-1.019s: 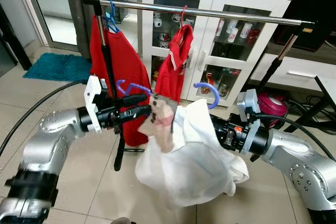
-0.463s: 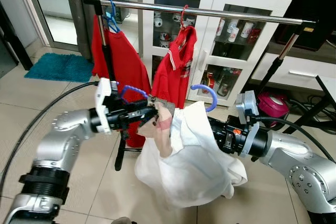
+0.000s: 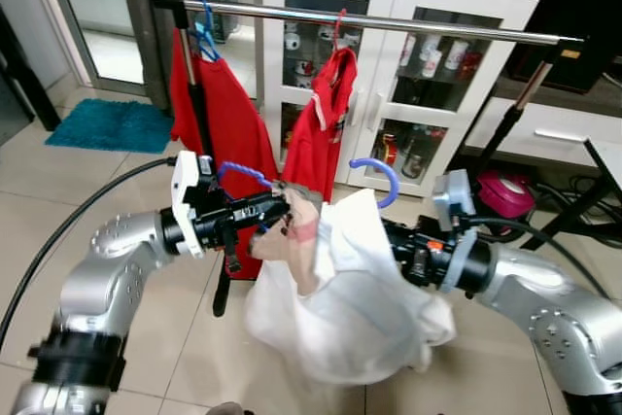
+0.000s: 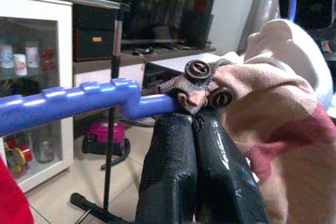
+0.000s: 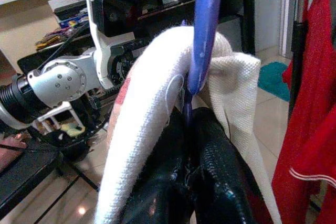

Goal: Hang hanger

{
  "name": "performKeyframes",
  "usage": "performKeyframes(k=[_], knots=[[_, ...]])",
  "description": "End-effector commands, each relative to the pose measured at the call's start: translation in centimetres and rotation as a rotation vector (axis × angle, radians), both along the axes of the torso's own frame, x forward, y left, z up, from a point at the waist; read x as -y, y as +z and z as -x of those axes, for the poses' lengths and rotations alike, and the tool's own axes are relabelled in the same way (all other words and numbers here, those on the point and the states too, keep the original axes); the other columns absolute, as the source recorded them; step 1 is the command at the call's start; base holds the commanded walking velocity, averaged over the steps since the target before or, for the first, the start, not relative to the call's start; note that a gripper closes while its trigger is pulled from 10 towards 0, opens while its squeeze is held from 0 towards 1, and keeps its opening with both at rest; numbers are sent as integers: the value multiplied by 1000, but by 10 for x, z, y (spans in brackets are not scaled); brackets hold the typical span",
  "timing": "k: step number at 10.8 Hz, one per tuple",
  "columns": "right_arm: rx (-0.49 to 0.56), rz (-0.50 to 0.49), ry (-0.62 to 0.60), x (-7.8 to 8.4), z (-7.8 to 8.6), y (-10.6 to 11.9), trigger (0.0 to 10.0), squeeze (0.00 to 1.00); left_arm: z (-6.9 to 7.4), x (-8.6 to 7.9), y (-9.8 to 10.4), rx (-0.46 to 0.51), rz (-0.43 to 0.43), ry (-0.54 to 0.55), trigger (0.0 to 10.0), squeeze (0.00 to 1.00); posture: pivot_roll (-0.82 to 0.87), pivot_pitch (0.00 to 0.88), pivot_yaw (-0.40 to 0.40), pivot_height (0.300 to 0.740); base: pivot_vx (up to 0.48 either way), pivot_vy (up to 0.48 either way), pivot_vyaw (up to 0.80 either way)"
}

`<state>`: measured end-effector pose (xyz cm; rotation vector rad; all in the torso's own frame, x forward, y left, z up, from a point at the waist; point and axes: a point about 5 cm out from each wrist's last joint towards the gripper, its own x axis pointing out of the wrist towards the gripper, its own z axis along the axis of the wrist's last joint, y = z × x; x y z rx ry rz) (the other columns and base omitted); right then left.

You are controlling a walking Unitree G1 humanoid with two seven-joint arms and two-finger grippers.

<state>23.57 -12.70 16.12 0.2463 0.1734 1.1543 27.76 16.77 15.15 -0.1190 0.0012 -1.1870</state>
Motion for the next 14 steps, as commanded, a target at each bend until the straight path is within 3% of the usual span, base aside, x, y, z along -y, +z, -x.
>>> performKeyframes(k=[1, 4, 7, 10, 11, 12, 13, 14], knots=[[16, -7, -4, 0, -3, 6, 10000, 0, 0, 4, 10, 25, 30, -2, 0, 0, -95, 0, -52, 740, 0, 0, 0], [13, 1, 1, 2, -4, 4, 10000, 0, -1, 4, 12, 20, 30, 19, 0, 0, -78, 0, -45, 740, 0, 0, 0], [-32, 72, -198, 11, -18, -12, 10000, 0, 17, -16, 11, -16, -59, 81, 0, 0, -62, 0, -45, 740, 0, 0, 0], [-24, 84, -247, 18, -25, -11, 10000, 0, 16, -27, 9, -4, -110, 194, 0, 0, -56, 0, -55, 740, 0, 0, 0], [-14, 80, -234, 16, -25, -8, 10000, 0, 12, -25, 9, 15, -114, 229, 2627, 0, -61, 0, -54, 740, 0, 0, 0], [-7, 72, -228, 15, -25, -5, 10000, 0, 6, -21, 7, 26, -113, 252, 10000, 0, -64, 0, -55, 740, 0, 0, 0], [-6, 70, -228, 15, -25, -5, 10000, 0, 5, -19, 6, 23, -112, 246, 10000, 0, -64, 0, -57, 740, 0, 0, 0], [-2, 64, -218, 13, -24, -4, 10000, 0, -1, -20, 1, 8, -128, 254, 10000, 1000, -68, 0, -56, 740, 0, 0, 0]])
